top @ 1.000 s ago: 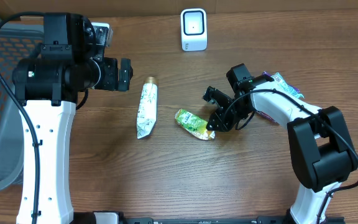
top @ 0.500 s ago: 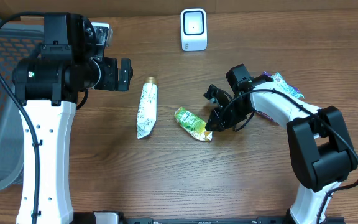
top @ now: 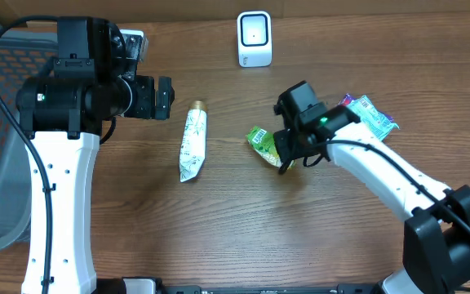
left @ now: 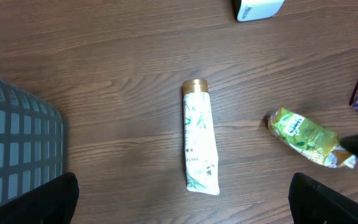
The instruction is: Scan the item barcode
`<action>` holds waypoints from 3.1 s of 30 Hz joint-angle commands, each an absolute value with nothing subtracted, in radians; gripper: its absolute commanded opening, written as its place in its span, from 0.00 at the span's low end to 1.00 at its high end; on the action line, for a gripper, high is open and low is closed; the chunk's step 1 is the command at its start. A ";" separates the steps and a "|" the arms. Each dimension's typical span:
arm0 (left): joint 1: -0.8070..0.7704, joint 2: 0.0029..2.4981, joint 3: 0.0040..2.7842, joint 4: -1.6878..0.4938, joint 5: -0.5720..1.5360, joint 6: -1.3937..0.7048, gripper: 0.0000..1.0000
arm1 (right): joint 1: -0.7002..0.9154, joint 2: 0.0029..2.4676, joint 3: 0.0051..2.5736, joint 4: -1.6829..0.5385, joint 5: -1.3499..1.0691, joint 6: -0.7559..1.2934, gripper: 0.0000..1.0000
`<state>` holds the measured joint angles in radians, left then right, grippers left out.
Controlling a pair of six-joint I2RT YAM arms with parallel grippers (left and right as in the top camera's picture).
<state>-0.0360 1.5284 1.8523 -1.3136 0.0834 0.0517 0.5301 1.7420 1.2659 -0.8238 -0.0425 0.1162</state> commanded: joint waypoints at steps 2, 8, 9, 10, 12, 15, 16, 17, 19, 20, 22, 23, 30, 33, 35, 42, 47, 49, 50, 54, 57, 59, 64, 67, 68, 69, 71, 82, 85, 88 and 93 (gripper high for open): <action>-0.040 1.531 1.861 -1.312 0.094 0.045 0.99 | 0.562 1.749 1.263 -0.824 -0.005 -0.007 0.04; -0.040 1.531 1.861 -1.312 0.094 0.045 1.00 | 0.562 1.786 1.262 -0.878 -0.242 -0.099 0.04; -0.040 1.531 1.861 -1.312 0.094 0.045 0.99 | 0.564 1.793 1.262 -0.894 -0.277 -0.115 0.04; -0.040 1.531 1.861 -1.312 0.094 0.045 1.00 | 0.571 1.800 1.259 -0.907 -0.289 -0.113 0.04; -0.040 1.531 1.861 -1.312 0.094 0.045 0.99 | 0.588 1.802 1.247 -0.911 -0.290 -0.114 0.04; -0.040 1.531 1.861 -1.312 0.094 0.045 1.00 | 0.625 1.802 1.231 -0.906 -0.289 -0.113 0.07; -0.040 1.531 1.861 -1.312 0.094 0.045 1.00 | 0.631 1.800 1.233 -0.899 -0.289 -0.101 0.25; -0.040 1.531 1.861 -1.312 0.094 0.045 1.00 | 0.630 1.797 1.237 -0.898 -0.290 -0.101 0.32; -0.040 1.531 1.861 -1.312 0.094 0.045 1.00 | 0.608 1.789 1.256 -0.899 -0.286 -0.101 0.46; -0.040 1.531 1.861 -1.312 0.094 0.045 1.00 | 0.590 1.783 1.266 -0.900 -0.286 -0.102 0.53; -0.040 1.531 1.861 -1.312 0.094 0.045 1.00 | 0.549 1.772 1.280 -0.899 -0.283 -0.102 0.83; -0.040 1.531 1.861 -1.312 0.094 0.045 0.99 | 0.528 1.770 1.283 -0.899 -0.283 -0.108 0.98; -0.040 1.531 1.861 -1.312 0.094 0.045 1.00 | 0.401 1.835 1.269 -0.859 -0.412 -0.270 1.00; -0.040 1.531 1.861 -1.312 0.094 0.045 1.00 | 0.392 1.880 1.269 -0.830 -0.428 -0.298 0.98; -0.040 1.531 1.861 -1.312 0.094 0.045 0.99 | 0.391 1.907 1.269 -0.810 -0.432 -0.319 0.96; -0.040 1.531 1.861 -1.312 0.094 0.045 1.00 | 0.392 1.990 1.269 -0.787 -0.512 -0.390 0.84; -0.040 1.531 1.861 -1.312 0.094 0.045 1.00 | 0.395 2.028 1.269 -0.791 -0.544 -0.363 0.80; -0.039 1.531 1.861 -1.312 0.094 0.045 1.00 | 0.398 2.038 1.269 -0.798 -0.560 -0.363 0.72; -0.040 1.531 1.861 -1.312 0.094 0.045 1.00 | 0.400 2.041 1.269 -0.804 -0.564 -0.362 0.66; -0.040 1.531 1.861 -1.312 0.094 0.045 1.00 | 0.410 2.044 1.269 -0.824 -0.571 -0.335 0.34; -0.040 1.531 1.861 -1.312 0.094 0.045 0.99 | 0.409 2.044 1.269 -0.824 -0.571 -0.291 0.10; -0.040 1.531 1.861 -1.312 0.094 0.045 1.00 | 0.409 2.043 1.269 -0.822 -0.571 -0.269 0.04; -0.040 1.531 1.861 -1.312 0.094 0.045 0.99 | 0.400 2.026 1.298 -0.855 -0.543 -0.222 0.04; -0.040 1.531 1.861 -1.312 0.094 0.045 1.00 | 0.402 1.979 1.342 -0.907 -0.376 -0.144 0.04; -0.040 1.531 1.861 -1.312 0.094 0.045 1.00 | 0.407 1.955 1.357 -0.924 -0.304 -0.118 0.04; -0.040 1.531 1.861 -1.312 0.094 0.045 0.99 | 0.413 1.934 1.367 -0.935 -0.244 -0.096 0.04; -0.040 1.531 1.861 -1.312 0.094 0.045 0.99 | 0.433 1.888 1.380 -0.946 -0.108 -0.036 0.04; -0.040 1.531 1.861 -1.312 0.094 0.045 1.00 | 0.668 1.886 1.339 -0.980 0.488 0.251 0.04; -0.040 1.531 1.861 -1.312 0.094 0.045 1.00 | 0.721 1.933 1.339 -0.992 0.585 0.292 0.07; -0.040 1.531 1.861 -1.312 0.094 0.045 1.00 | 0.753 1.961 1.339 -0.999 0.569 0.292 0.35; -0.039 1.531 1.861 -1.312 0.094 0.045 0.99 | 0.779 1.966 1.345 -1.001 0.437 0.281 0.50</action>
<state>-0.0360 1.5284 1.8523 -1.3136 0.0834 0.0517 0.7643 1.9640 1.3403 -1.0039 0.4862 0.2657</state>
